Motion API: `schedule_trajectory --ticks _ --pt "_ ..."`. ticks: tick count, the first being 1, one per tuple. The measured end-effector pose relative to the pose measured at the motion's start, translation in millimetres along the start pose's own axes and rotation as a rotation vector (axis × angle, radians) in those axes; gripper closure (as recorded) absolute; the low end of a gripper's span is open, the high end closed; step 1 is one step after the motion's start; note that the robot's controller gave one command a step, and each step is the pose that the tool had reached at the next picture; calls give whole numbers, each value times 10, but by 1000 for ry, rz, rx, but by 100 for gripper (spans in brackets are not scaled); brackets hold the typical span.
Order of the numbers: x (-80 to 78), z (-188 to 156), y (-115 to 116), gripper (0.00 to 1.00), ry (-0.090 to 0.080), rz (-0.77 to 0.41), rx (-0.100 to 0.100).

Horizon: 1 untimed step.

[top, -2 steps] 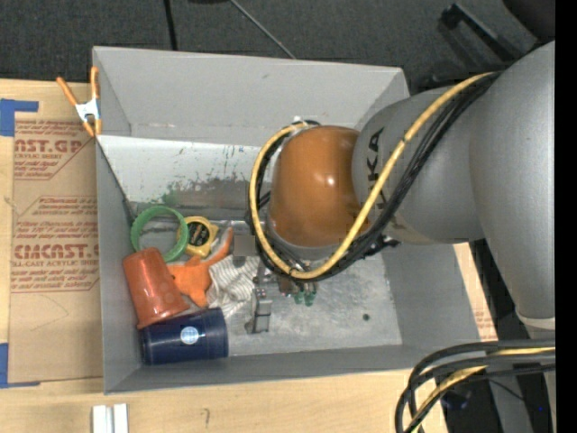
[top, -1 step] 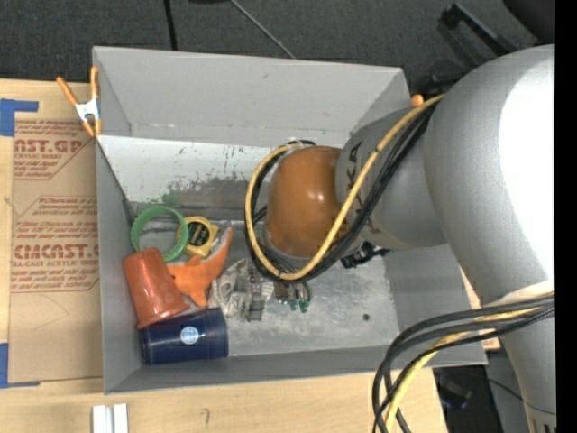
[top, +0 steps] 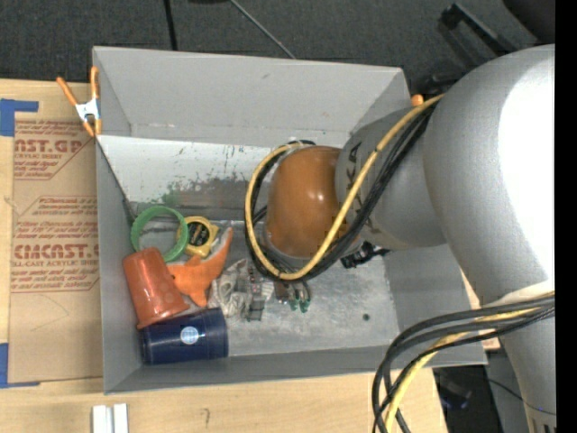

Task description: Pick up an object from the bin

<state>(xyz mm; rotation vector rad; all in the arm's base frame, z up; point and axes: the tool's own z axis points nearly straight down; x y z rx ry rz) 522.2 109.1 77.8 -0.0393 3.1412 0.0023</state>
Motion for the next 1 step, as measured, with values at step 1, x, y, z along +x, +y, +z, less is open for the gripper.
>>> schedule_trajectory --ticks 1 --pt "140 -1700 97 100 -6 33 -1"
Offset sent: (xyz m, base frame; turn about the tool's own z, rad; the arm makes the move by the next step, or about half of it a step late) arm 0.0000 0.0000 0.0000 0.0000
